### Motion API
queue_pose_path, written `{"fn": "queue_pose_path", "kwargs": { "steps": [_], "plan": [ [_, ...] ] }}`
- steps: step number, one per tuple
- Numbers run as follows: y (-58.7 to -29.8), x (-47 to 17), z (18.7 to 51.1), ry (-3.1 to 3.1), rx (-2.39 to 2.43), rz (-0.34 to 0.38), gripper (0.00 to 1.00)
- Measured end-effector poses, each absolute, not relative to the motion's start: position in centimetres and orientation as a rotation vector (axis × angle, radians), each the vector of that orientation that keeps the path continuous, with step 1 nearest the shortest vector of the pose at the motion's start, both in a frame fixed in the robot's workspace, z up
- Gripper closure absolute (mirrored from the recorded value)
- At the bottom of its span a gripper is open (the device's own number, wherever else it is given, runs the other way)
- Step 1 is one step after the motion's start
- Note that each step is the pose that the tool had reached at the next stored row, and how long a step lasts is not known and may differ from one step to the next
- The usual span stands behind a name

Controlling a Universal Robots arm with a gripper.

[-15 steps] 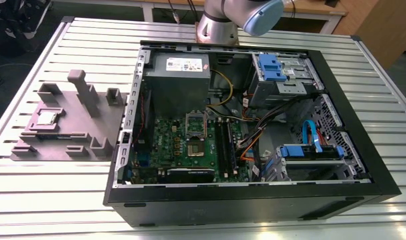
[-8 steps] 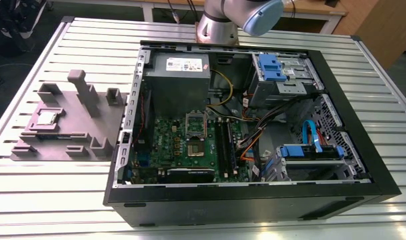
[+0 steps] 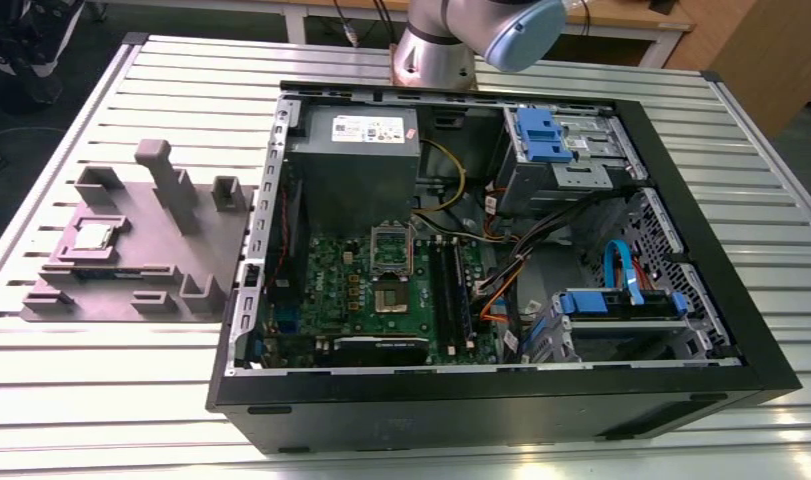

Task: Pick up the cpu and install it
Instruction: 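Reach for the cpu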

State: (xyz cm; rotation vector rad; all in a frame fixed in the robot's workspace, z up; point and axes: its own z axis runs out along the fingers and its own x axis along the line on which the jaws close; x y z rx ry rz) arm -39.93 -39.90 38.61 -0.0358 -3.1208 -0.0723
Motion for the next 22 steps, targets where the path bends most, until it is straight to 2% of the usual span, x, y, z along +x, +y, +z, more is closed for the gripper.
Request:
{"fn": "queue_pose_path", "kwargs": {
  "steps": [22],
  "plan": [
    [-39.9, -41.3, 38.6, -3.121, -0.036, -0.072, 0.89]
  ]
}}
